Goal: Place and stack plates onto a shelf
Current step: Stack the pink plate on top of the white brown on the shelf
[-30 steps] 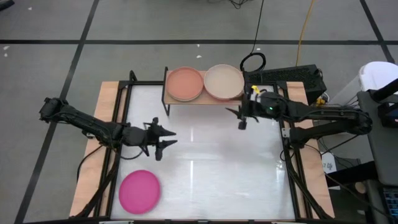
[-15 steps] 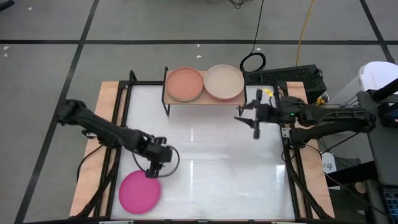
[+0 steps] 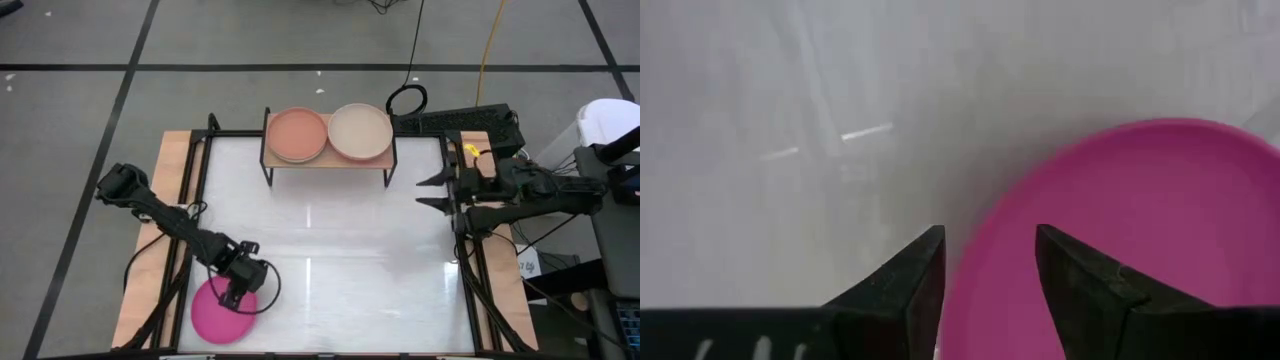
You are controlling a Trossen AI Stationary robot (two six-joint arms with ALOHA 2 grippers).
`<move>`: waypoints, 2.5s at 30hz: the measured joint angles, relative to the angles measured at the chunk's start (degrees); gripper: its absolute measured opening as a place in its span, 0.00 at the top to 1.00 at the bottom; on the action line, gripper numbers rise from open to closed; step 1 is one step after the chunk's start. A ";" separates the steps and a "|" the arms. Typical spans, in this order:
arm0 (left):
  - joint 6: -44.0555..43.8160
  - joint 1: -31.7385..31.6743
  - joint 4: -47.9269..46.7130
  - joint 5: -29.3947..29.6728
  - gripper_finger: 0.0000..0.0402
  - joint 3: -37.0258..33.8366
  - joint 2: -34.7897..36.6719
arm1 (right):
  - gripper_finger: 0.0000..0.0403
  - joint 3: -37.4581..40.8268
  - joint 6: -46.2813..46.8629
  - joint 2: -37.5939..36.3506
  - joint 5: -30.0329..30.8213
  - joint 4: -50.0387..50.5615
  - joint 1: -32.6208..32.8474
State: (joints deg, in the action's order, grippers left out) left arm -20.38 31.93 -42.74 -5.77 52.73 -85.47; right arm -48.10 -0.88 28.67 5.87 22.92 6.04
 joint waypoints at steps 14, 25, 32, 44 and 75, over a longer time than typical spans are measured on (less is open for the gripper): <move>0.57 1.37 -0.11 1.56 0.60 -0.04 -5.62 | 0.60 19.75 4.72 -18.56 0.02 -5.47 0.36; 1.17 0.95 0.04 1.25 0.65 -0.04 -9.73 | 0.60 32.47 3.45 -28.64 0.26 -16.21 0.34; 1.18 0.24 -0.03 0.29 0.92 0.05 -9.06 | 0.60 37.02 5.32 -28.09 0.26 -20.03 0.34; 5.25 -9.01 -0.49 16.00 0.97 8.66 0.95 | 0.60 37.73 6.16 -28.09 0.26 -22.06 0.34; -3.67 -64.31 41.01 -9.18 0.97 31.50 -11.54 | 0.60 37.73 4.94 -27.92 0.57 -23.72 0.31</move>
State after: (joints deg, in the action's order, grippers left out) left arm -24.04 -32.38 -1.73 -14.95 84.23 -97.01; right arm -10.37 4.05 0.75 6.44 -0.79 6.35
